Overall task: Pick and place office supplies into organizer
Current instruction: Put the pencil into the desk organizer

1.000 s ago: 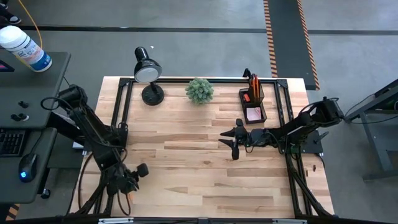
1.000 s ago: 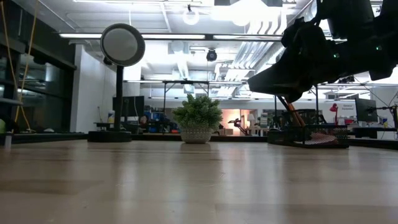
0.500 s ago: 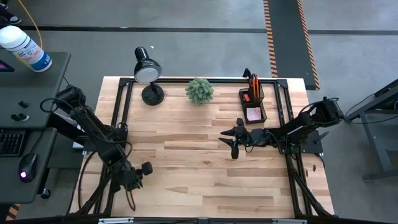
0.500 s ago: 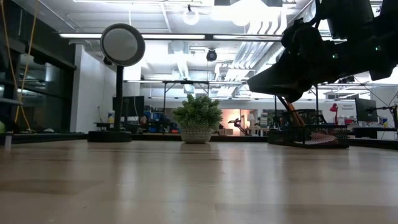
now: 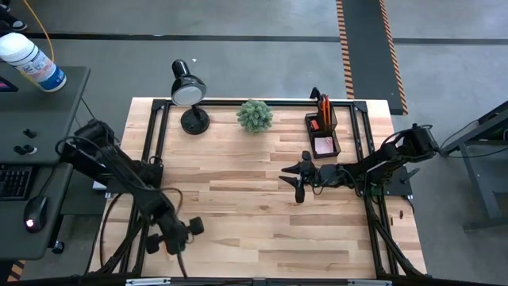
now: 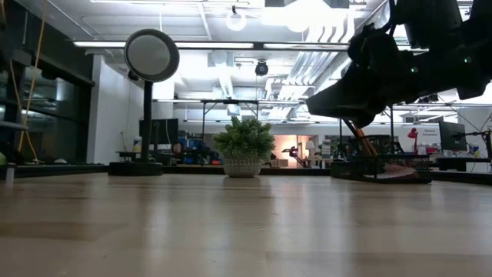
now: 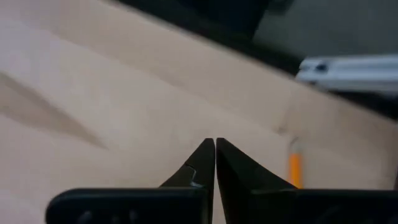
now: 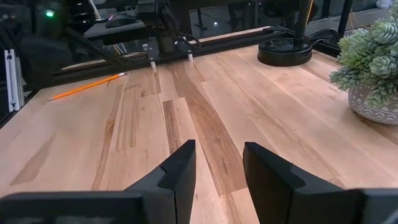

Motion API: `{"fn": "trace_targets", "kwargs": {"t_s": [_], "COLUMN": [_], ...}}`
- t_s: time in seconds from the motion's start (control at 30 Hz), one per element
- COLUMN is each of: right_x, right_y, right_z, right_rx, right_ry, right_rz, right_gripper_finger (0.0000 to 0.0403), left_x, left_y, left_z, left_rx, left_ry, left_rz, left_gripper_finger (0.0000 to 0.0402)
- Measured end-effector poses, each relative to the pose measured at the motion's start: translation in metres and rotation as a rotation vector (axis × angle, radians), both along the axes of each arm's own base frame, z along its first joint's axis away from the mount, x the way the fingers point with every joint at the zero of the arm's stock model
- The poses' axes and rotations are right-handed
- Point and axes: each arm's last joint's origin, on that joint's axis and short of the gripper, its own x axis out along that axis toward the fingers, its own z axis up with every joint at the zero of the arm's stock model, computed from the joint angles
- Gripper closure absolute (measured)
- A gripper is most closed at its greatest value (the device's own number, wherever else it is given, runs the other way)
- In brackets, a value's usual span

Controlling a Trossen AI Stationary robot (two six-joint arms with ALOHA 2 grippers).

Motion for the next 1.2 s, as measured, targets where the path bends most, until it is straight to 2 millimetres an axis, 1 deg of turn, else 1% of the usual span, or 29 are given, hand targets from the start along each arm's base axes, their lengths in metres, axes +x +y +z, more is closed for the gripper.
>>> {"fn": "trace_targets", "kwargs": {"t_s": [0.1,0.2,0.33,0.43,0.57,0.67,0.73,0.83,0.97,1.07,1.2], "right_x": [0.000,0.000,-0.001,-0.001,-0.001,-0.001,-0.001,-0.001,-0.001,-0.001,-0.001], "right_y": [0.000,0.000,0.000,0.000,0.000,0.001,0.001,0.001,0.001,0.001,0.001], "right_z": [-0.001,-0.002,-0.003,-0.003,-0.003,-0.003,-0.003,-0.004,-0.004,-0.004,-0.004], "right_rx": [0.014,0.022,0.025,0.025,0.026,0.029,0.031,0.026,0.016,-0.001,-0.008], "right_ry": [0.003,0.015,0.027,0.026,0.026,0.028,0.029,0.036,0.039,0.041,0.045], "right_rz": [-0.003,-0.001,0.000,0.003,0.006,0.021,0.031,0.033,0.041,0.046,0.049], "right_gripper_finger": [0.0279,0.0279,0.0279,0.0279,0.0279,0.0279,0.0279,0.0279,0.0279,0.0279,0.0279], "left_x": [0.008,0.016,0.027,0.035,0.045,0.048,0.052,0.050,0.048,0.049,0.047], "left_y": [-0.009,-0.020,-0.039,-0.054,-0.071,-0.081,-0.087,-0.091,-0.093,-0.095,-0.098], "left_z": [0.000,-0.005,-0.007,-0.001,0.015,0.025,0.027,0.024,0.013,0.004,-0.002], "left_rx": [0.149,0.260,0.317,0.335,0.366,0.384,0.382,0.414,0.440,0.443,0.442], "left_ry": [0.057,0.131,0.187,0.217,0.254,0.288,0.304,0.370,0.460,0.517,0.571], "left_rz": [-0.018,-0.060,-0.117,-0.143,-0.162,-0.148,-0.131,-0.121,-0.092,-0.057,-0.016], "left_gripper_finger": [0.0393,0.0396,0.0400,0.0399,0.0399,0.0399,0.0399,0.0399,0.0399,0.0399,0.0399]}}
